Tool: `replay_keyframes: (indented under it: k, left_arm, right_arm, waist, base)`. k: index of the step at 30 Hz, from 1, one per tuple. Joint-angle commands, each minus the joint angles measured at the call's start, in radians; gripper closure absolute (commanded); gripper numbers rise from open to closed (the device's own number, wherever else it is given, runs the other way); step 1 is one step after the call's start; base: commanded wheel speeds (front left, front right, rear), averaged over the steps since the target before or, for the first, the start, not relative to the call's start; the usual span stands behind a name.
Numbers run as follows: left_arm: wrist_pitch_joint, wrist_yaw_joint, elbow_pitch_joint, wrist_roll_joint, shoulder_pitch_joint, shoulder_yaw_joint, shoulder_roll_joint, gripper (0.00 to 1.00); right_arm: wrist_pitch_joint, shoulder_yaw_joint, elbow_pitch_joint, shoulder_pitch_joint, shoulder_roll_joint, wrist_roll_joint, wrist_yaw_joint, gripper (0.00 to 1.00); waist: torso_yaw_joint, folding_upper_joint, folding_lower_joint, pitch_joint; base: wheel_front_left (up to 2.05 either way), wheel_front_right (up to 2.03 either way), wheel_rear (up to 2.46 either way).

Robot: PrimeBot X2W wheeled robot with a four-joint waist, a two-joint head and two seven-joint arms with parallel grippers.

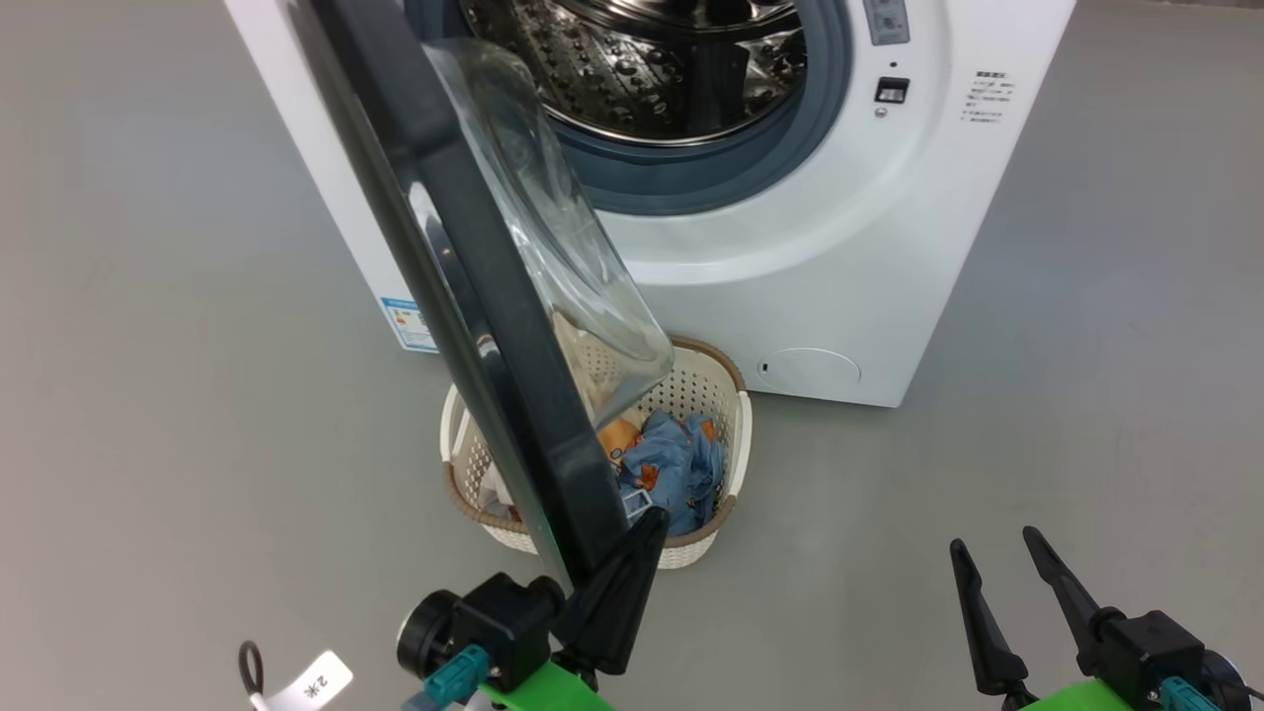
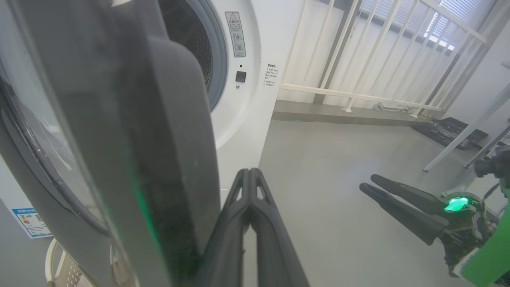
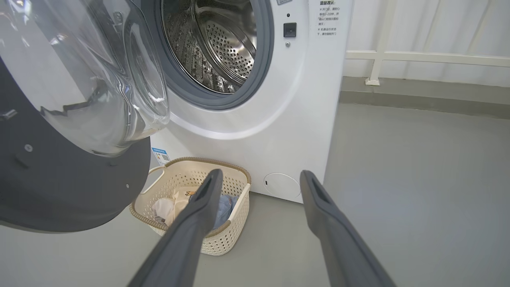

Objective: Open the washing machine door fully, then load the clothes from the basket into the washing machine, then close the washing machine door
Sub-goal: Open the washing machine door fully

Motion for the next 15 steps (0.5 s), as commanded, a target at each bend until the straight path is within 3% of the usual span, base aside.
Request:
replay_keyframes:
  k: [1,15]
  left_arm:
    - [0.001,0.009,-0.026,-0.005,-0.014,0.036,0.008,1.0]
    - [0.004,0.05,-0.02,-0.017,-0.001,0.064,0.02,1.0]
  right_arm:
    - [-0.012,0.028,-0.019,-0.031,-0.004,0.001,0.001,0.0]
    - [-0.012,0.029,-0.011,-0.028,-0.002,0.009,0.001,0.0]
  waist:
    - [0.01,-0.0001,0.0,-0.003]
    - [0.036,-0.0001,0.0,-0.012]
  base:
    - [0.0,0.0,0.0]
    - [0.0,0.0,0.0]
